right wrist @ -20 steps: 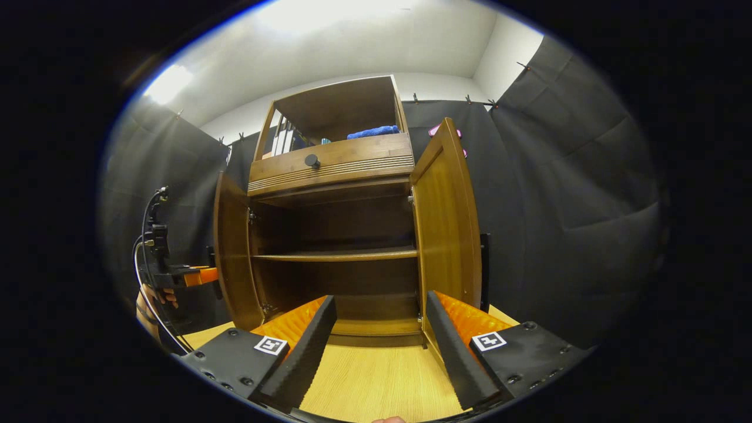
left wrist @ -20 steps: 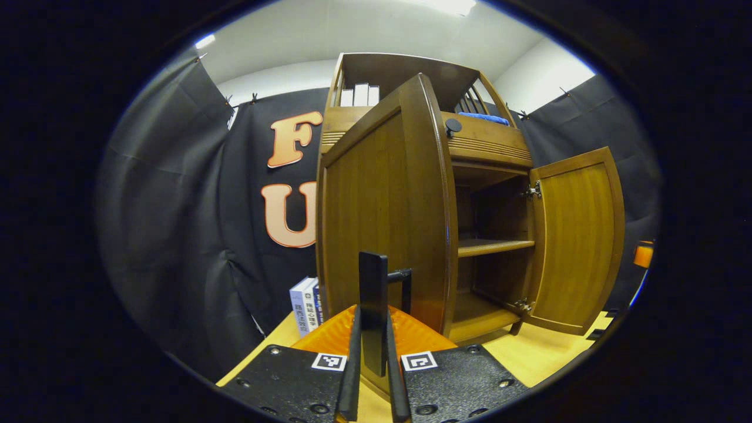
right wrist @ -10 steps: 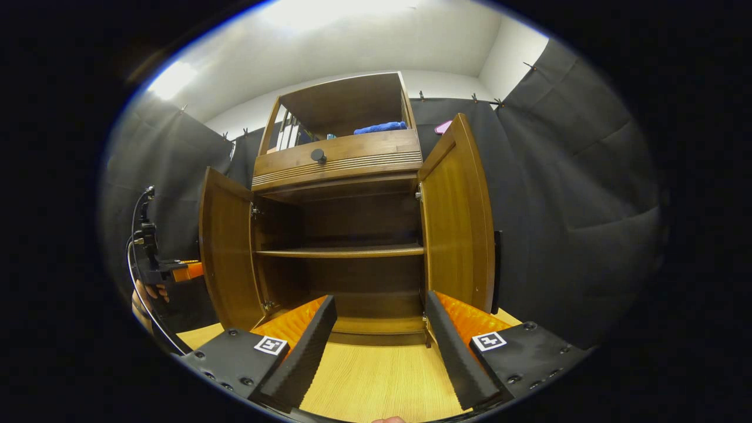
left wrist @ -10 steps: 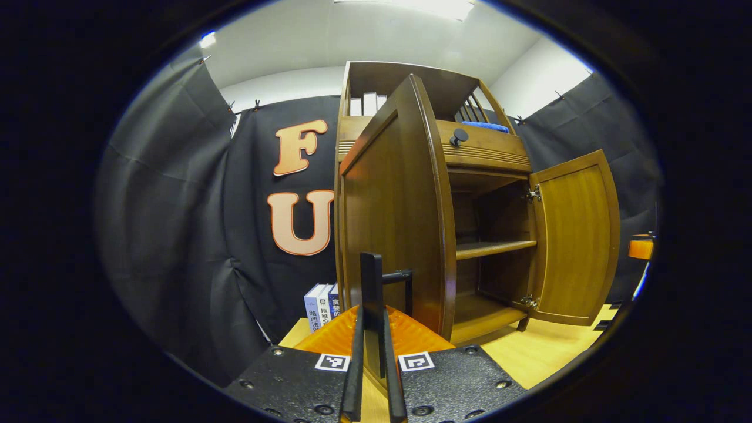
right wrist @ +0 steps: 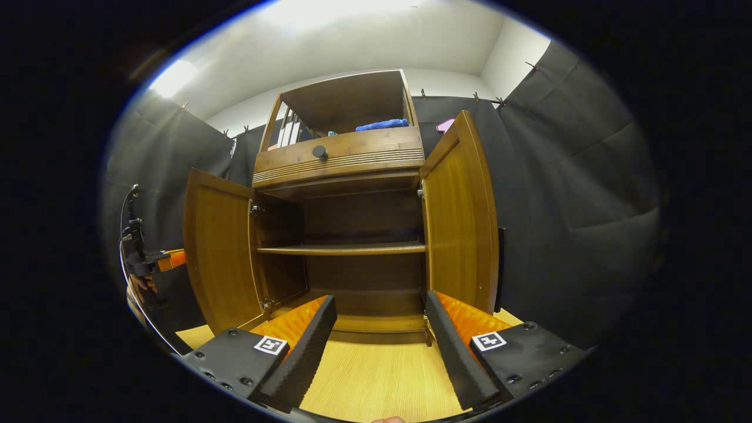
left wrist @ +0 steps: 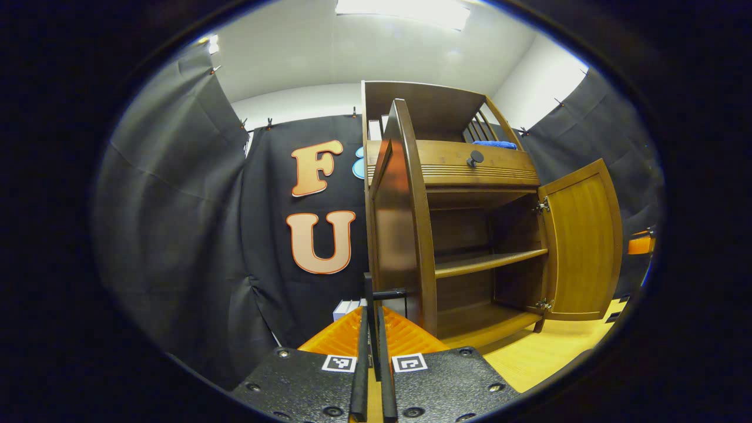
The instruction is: Open the right door of the double-door shoe cabinet with the right hand, and open the left door with the left hand.
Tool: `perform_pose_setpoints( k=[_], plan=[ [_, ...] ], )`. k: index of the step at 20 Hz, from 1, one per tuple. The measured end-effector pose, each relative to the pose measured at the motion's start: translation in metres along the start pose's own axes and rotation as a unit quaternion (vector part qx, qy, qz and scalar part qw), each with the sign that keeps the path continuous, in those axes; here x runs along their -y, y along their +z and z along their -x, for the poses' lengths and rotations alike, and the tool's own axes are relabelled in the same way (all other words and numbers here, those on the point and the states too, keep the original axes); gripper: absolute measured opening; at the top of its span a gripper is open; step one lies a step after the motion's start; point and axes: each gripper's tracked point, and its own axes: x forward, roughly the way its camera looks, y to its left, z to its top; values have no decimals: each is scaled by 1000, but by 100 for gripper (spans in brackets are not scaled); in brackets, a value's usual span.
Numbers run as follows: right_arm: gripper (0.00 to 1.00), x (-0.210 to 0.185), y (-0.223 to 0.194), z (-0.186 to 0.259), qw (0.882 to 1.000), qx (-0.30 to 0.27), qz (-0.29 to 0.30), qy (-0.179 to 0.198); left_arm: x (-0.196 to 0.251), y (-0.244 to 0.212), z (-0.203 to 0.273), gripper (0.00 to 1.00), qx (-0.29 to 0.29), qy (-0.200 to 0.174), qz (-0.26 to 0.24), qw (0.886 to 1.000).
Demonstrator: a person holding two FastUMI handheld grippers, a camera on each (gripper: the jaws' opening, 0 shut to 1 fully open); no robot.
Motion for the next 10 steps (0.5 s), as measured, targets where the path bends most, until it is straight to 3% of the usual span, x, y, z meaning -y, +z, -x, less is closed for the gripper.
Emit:
perform_pose_setpoints(
  k=[2, 10],
  plan=[
    [99, -2, -1, 2, 1000, -1, -4, 3, 1, -1, 5, 7, -2, -4, 3, 1000],
    [98, -4, 7, 7, 1000, 6, 4, 3, -2, 18, 48, 7, 0, 23, 21, 1000]
  ],
)
